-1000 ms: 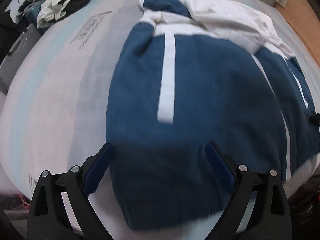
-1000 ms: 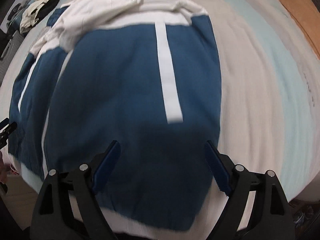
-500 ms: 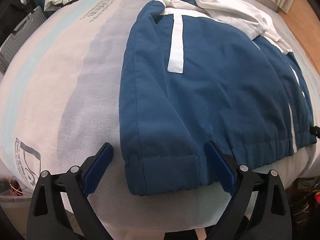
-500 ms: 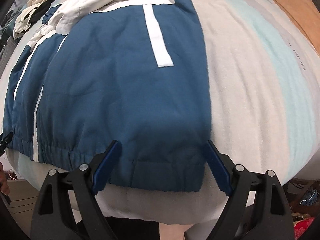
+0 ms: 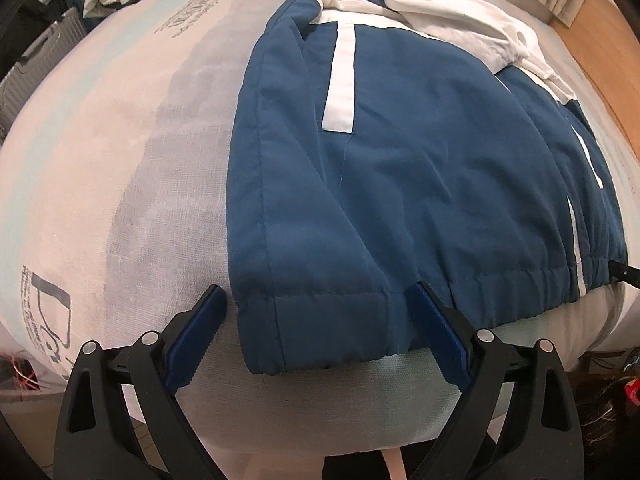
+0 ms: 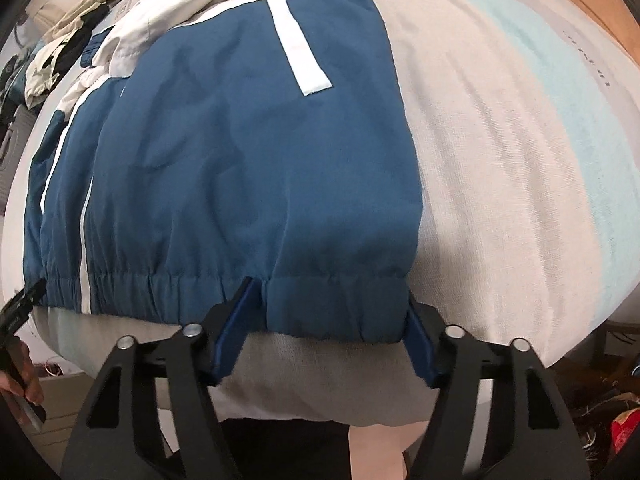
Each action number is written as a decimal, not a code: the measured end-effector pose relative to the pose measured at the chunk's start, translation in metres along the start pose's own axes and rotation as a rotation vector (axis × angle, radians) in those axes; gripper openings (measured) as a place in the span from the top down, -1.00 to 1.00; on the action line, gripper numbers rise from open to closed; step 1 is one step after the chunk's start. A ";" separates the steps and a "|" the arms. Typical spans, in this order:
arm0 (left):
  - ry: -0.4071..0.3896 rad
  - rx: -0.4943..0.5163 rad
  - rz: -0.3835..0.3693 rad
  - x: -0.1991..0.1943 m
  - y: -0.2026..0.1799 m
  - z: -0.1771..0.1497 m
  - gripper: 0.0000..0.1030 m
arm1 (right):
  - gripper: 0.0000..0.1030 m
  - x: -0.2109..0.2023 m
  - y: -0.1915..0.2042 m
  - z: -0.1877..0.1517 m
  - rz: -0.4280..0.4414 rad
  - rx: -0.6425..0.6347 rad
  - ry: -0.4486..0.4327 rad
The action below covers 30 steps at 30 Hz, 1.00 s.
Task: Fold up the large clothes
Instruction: 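Move both grippers to the navy jacket hem and grasp it, then lift the navy hem with both grippers and fold it toward the collar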
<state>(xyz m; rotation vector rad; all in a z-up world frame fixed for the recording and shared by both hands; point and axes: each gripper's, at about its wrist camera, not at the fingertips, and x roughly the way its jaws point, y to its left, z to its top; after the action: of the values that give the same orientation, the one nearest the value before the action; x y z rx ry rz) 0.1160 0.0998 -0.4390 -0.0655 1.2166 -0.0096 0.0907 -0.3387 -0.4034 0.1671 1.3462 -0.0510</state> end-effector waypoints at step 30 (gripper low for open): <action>0.017 0.062 -0.125 -0.057 -0.022 0.063 0.76 | 0.80 -0.062 0.064 0.065 -0.020 -0.030 -0.085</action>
<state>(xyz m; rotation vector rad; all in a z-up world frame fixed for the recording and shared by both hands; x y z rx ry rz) 0.1557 0.0831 -0.3630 -0.0872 1.2269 -0.1567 0.1481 -0.2893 -0.3230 0.1251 1.2631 -0.0544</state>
